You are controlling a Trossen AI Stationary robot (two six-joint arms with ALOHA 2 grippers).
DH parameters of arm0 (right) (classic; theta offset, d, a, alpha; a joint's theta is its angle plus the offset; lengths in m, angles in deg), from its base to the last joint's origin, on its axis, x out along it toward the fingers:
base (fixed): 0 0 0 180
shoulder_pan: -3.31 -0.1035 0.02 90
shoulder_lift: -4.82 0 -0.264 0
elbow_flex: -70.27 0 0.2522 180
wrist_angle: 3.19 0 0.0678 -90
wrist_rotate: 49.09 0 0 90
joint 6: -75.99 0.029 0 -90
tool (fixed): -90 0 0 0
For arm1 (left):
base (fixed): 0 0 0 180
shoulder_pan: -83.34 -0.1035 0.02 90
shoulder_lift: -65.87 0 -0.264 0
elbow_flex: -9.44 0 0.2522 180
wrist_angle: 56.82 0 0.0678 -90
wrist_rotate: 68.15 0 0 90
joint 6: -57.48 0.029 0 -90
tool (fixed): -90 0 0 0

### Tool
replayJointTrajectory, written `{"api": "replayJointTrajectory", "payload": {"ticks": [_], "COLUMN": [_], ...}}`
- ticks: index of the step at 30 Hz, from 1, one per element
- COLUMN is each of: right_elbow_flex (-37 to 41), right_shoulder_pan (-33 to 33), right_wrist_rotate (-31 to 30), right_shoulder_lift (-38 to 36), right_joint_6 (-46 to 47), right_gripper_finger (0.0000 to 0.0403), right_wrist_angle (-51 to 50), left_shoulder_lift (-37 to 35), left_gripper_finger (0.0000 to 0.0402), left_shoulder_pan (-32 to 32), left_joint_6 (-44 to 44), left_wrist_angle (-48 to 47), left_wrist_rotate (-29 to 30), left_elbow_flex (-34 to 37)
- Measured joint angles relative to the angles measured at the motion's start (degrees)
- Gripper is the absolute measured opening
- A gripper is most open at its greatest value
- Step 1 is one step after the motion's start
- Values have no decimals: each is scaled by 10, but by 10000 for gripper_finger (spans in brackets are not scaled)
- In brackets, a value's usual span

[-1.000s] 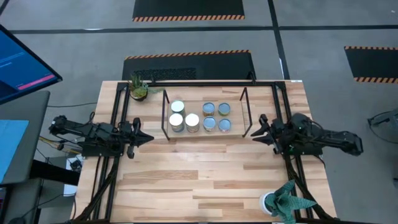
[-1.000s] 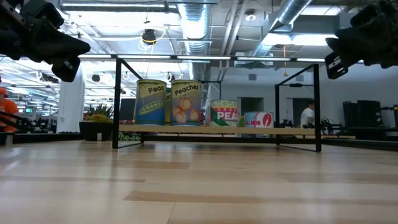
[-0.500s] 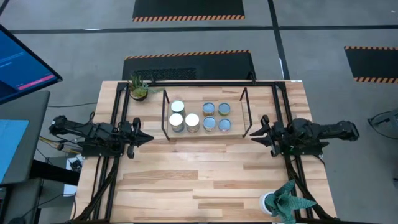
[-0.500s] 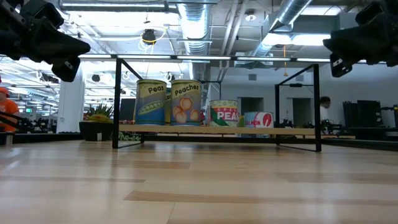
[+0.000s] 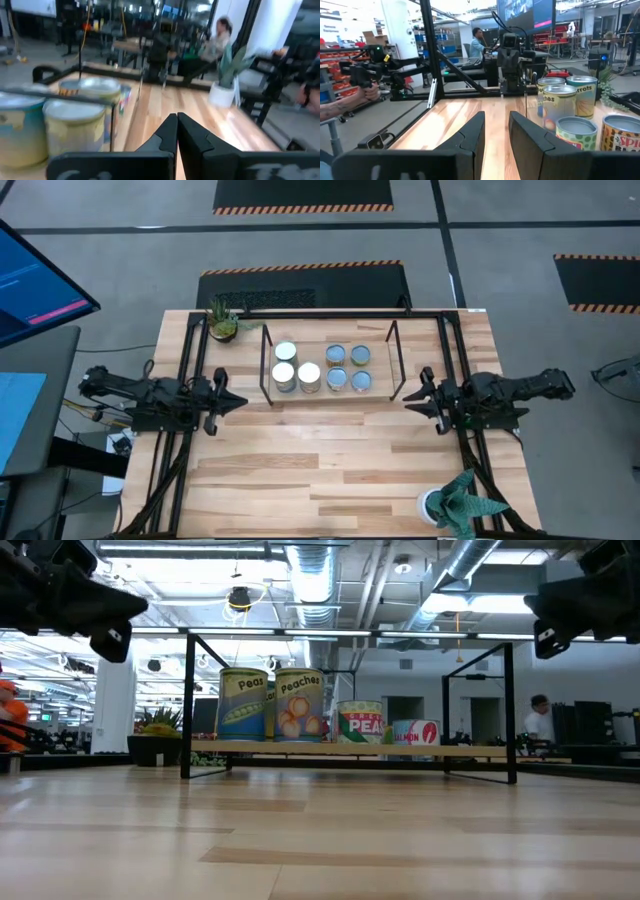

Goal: Pick and place cans onto a shelf
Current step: Return to Home Position

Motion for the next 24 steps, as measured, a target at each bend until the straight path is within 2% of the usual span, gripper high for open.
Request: {"api": "replayJointTrajectory", "payload": {"ticks": [2,12,18,24], "right_elbow_flex": [0,0,0,0], "right_shoulder_pan": [0,1,1,1], "right_wrist_rotate": [0,1,1,2], "right_shoulder_lift": [0,0,0,0], "right_joint_6": [0,0,0,0], "right_gripper_finger": [113,113,113,113], "right_wrist_angle": [-1,-17,-16,-16], "left_shoulder_lift": [0,0,0,0], "left_gripper_finger": [0,0,0,0], "left_shoulder_pan": [0,-21,-84,-151], "left_joint_6": [7,62,66,28], "left_wrist_angle": [49,79,88,61], "left_wrist_rotate": [-9,-25,-117,-164], "left_elbow_flex": [18,19,19,19]}}
